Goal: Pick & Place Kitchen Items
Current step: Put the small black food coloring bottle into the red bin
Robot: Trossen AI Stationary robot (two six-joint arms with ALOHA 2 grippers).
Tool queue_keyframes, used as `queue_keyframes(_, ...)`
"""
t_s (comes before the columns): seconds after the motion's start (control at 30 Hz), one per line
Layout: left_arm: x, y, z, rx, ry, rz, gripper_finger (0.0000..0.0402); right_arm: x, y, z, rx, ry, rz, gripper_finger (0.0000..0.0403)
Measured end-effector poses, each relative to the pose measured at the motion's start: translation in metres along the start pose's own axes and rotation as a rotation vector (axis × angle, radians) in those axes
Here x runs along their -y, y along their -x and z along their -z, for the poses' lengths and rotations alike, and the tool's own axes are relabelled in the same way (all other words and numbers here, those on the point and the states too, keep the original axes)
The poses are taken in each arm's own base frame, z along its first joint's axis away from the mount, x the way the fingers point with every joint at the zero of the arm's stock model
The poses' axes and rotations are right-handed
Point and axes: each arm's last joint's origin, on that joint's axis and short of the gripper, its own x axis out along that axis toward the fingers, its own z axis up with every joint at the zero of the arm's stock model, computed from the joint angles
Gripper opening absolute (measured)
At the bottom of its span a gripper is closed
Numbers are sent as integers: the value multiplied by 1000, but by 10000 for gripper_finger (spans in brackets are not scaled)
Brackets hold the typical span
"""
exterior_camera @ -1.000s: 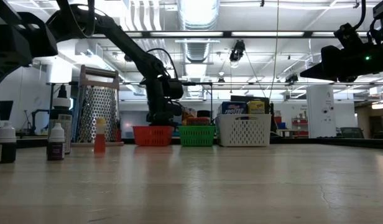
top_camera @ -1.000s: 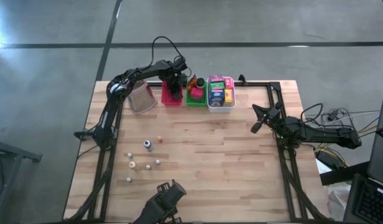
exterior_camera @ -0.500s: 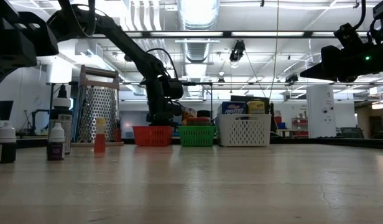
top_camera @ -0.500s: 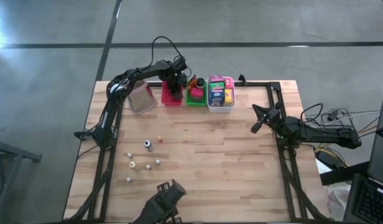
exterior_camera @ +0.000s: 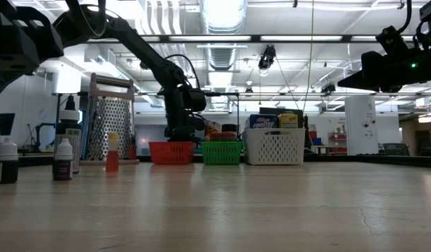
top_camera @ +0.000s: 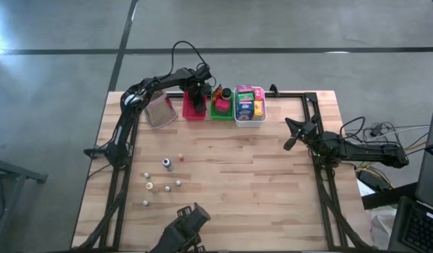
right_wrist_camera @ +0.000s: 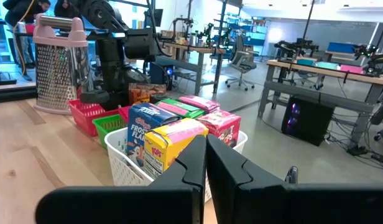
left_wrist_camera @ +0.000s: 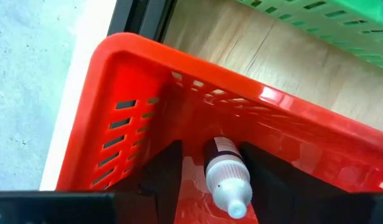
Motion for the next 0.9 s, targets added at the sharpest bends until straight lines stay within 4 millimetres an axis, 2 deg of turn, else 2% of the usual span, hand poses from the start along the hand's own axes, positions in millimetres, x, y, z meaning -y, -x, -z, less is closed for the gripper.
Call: queue_keyframes(0.9, 2, 18, -10, 8, -14, 0, 167, 0, 0, 0, 0, 0, 0, 8)
